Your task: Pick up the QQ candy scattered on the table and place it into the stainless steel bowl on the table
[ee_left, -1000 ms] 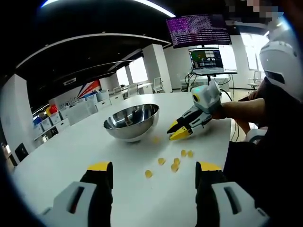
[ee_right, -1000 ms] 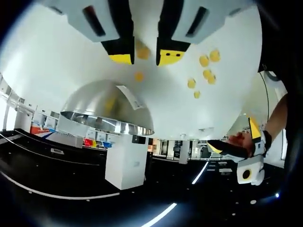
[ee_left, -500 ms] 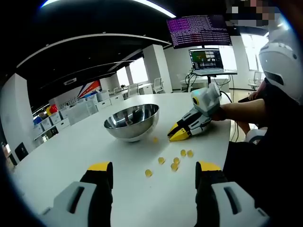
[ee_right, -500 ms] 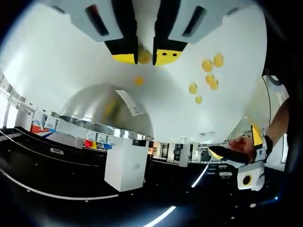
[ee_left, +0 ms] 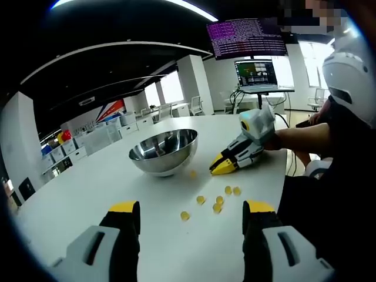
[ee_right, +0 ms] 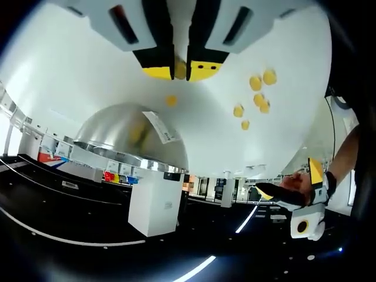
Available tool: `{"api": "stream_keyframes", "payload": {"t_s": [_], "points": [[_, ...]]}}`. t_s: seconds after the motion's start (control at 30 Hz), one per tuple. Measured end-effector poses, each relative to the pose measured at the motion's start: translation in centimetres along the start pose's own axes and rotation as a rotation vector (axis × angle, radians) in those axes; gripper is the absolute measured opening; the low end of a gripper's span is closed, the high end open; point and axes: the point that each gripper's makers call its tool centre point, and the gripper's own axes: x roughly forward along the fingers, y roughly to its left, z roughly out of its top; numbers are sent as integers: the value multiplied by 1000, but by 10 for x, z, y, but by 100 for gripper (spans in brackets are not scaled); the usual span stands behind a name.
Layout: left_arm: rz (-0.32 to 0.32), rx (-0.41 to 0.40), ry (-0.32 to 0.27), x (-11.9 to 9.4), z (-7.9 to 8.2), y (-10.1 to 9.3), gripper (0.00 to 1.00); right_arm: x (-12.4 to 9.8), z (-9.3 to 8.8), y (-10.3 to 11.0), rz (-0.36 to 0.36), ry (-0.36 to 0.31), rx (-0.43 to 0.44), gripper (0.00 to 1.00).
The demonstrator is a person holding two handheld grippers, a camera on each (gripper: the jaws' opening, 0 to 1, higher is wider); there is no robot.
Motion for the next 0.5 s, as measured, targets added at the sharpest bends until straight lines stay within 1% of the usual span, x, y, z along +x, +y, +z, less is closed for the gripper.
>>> {"api": "stream_keyframes", "payload": {"t_s": [0.33,0.43,0.5], "points": [[6,7,5,-1,1,1,71,-8,12,0,-2,-35,16,6],[5,9,-2,-1,4,0,71,-13,18,2,-1,-56,29,6],[6,10,-4,-1,5,1,71,-20,26,4,4,-81,45,6]]}}
